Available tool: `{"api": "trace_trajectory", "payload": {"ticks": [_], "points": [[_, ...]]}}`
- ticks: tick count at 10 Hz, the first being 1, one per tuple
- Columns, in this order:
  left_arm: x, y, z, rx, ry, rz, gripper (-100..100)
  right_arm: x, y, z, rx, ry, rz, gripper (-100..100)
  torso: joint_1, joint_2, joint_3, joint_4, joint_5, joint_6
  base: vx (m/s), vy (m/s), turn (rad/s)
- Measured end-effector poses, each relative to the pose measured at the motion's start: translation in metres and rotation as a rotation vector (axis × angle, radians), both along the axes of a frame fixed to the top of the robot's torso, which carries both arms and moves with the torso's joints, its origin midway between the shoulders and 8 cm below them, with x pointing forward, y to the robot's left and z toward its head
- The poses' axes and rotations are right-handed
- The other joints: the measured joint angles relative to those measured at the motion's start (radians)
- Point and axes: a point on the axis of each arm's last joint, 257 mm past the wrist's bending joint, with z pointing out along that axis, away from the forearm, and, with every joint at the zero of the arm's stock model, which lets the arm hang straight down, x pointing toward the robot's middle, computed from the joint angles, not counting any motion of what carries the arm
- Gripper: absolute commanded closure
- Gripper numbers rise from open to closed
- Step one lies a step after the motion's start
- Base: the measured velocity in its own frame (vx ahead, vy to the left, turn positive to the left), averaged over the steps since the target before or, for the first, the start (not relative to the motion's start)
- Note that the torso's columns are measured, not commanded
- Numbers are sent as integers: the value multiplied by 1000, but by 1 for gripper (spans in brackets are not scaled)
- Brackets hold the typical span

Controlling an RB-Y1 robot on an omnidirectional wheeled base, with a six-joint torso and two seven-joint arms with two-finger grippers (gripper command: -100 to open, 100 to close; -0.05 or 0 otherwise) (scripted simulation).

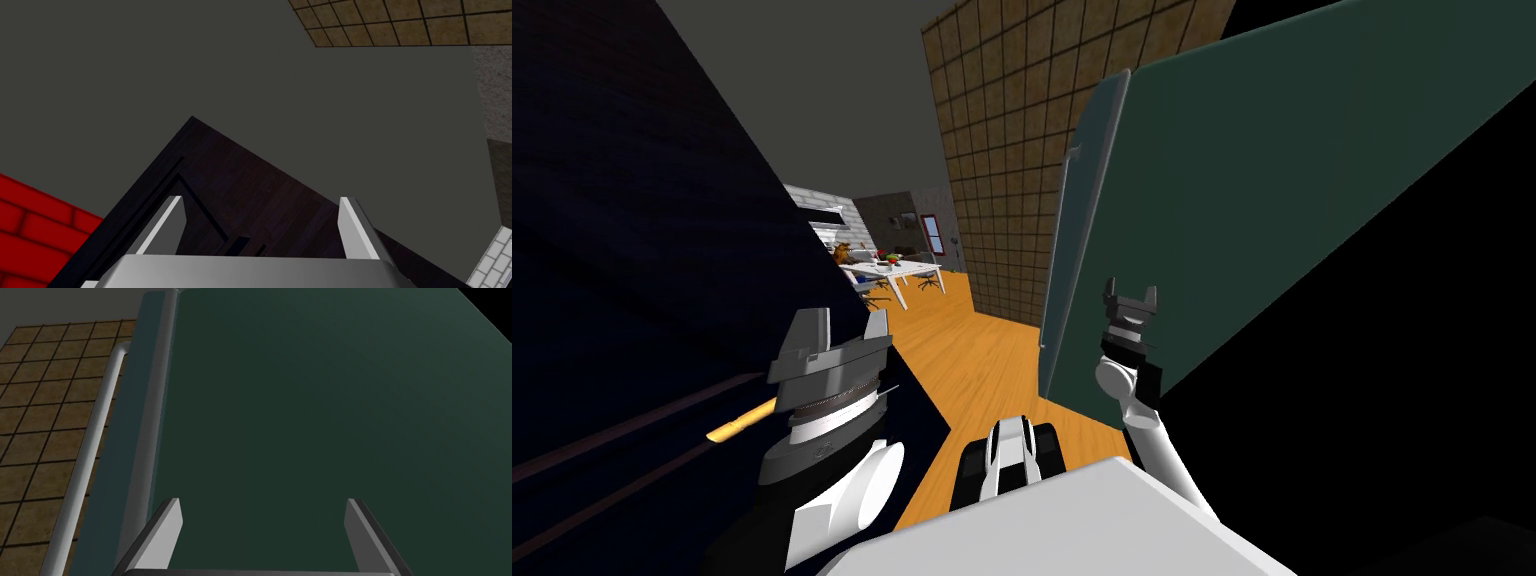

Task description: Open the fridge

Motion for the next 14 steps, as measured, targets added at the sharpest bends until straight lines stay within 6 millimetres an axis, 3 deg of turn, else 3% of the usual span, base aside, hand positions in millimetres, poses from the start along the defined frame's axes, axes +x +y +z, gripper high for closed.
{"api": "trace_trajectory", "payload": {"ticks": [14], "points": [[0,0,0,0,0,0,0,2,-58,10,493,-348,417,-100,0,0,0,0,0,0,30,20,119]]}}
